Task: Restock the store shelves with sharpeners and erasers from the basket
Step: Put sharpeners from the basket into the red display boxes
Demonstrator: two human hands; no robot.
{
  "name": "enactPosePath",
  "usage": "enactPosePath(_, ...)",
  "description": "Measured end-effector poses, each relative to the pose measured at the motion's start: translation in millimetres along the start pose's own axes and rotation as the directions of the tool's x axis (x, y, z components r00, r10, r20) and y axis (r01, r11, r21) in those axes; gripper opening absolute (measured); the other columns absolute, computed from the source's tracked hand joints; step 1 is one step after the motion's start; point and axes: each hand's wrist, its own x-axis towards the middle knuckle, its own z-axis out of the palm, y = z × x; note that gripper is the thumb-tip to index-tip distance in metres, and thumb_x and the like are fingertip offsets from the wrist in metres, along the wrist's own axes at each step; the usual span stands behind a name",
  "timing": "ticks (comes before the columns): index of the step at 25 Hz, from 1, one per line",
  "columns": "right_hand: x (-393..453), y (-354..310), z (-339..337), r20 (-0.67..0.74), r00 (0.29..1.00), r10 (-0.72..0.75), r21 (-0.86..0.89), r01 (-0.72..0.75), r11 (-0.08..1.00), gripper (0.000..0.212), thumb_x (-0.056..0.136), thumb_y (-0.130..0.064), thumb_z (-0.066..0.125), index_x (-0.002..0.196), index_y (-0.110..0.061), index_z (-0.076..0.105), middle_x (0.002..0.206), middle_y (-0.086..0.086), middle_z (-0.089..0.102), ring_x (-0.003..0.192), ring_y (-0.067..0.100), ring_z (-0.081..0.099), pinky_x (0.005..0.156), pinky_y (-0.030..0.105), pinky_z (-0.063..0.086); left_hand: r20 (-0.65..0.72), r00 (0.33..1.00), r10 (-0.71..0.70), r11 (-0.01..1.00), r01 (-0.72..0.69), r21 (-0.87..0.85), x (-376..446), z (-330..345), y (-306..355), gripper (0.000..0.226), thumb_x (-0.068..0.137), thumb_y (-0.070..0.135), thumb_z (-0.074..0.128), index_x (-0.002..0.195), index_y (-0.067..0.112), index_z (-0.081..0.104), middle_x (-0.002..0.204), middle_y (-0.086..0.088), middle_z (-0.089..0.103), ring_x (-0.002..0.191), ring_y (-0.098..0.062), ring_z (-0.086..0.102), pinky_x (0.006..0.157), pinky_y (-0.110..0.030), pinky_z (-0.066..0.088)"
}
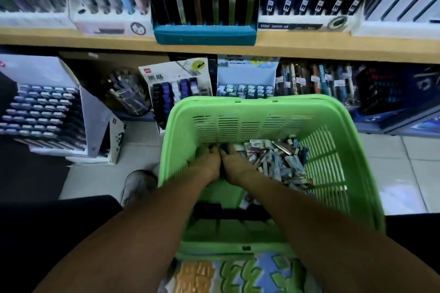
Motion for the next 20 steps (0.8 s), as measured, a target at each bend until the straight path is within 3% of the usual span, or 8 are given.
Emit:
enactPosePath(2,1,0,7,-0.025,1.0,0.015,-0.02,-0.015,1.0,0.07,0.095,-0.012,0.055,0.156,-0.015,0.019,0.15,0.022,0.022,0.104,0.043,0.061,0.07,0.041,0.044,0.022,0.999,-0.043,0.997,0.044,-0.064,6,5,-1,0.085,0.09,0.015,0.065,0.157,0.021,0.013,0.16,-0.015,0.012,0.138,-0.039,0.04,0.111,-0.048,0.039)
enactPosePath(5,-1,-2,12,-0.057,0.998,0.004,-0.04,-0.006,0.999,0.067,0.093,-0.01,0.058,0.152,-0.01,0.025,0.143,0.024,0.028,0.1,0.042,0.062,0.07,0.042,0.047,0.016,0.996,-0.086,0.989,0.087,-0.12,8,10,0,0.085,0.088,0.01,0.067,0.155,0.023,0.017,0.163,-0.014,0.003,0.14,-0.035,0.041,0.11,-0.043,0.038)
enactPosePath(9,-2,4,8,-0.046,0.999,-0.025,0.089,0.029,0.996,0.055,0.089,-0.016,0.063,0.139,-0.01,0.042,0.129,0.019,0.044,0.103,0.039,0.061,0.083,0.041,0.051,-0.032,0.996,-0.081,0.994,0.078,-0.08,3,23,4,0.074,0.088,0.006,0.068,0.147,0.021,0.027,0.15,-0.008,0.02,0.135,-0.031,0.042,0.104,-0.04,0.043)
enactPosePath(13,1,18,-6,0.051,0.999,-0.009,0.246,-0.004,0.969,0.044,0.091,-0.011,0.058,0.135,-0.014,0.059,0.121,0.019,0.057,0.112,0.035,0.059,0.093,0.035,0.05,-0.108,0.991,-0.083,0.994,0.074,-0.079,7,38,1,0.052,0.098,0.021,0.053,0.146,0.026,0.033,0.14,-0.014,0.028,0.117,-0.037,0.052,0.095,-0.04,0.047)
enactPosePath(17,-1,23,-14,0.124,0.991,0.054,0.408,-0.101,0.908,0.037,0.09,-0.003,0.054,0.12,-0.013,0.072,0.114,0.01,0.069,0.107,0.026,0.063,0.087,0.027,0.05,-0.101,0.994,-0.038,0.999,0.035,-0.031,13,45,0,0.046,0.094,0.022,0.057,0.139,0.021,0.045,0.131,-0.017,0.046,0.119,-0.034,0.049,0.093,-0.039,0.045)
enactPosePath(20,-3,24,-15,0.115,0.988,0.1,0.563,-0.148,0.813,0.034,0.082,0.005,0.056,0.105,-0.01,0.078,0.093,0.008,0.072,0.09,0.021,0.065,0.077,0.026,0.052,-0.087,0.993,-0.085,0.984,0.07,-0.162,15,33,4,0.04,0.087,0.027,0.072,0.124,0.015,0.062,0.125,-0.014,0.054,0.112,-0.032,0.06,0.091,-0.037,0.05)
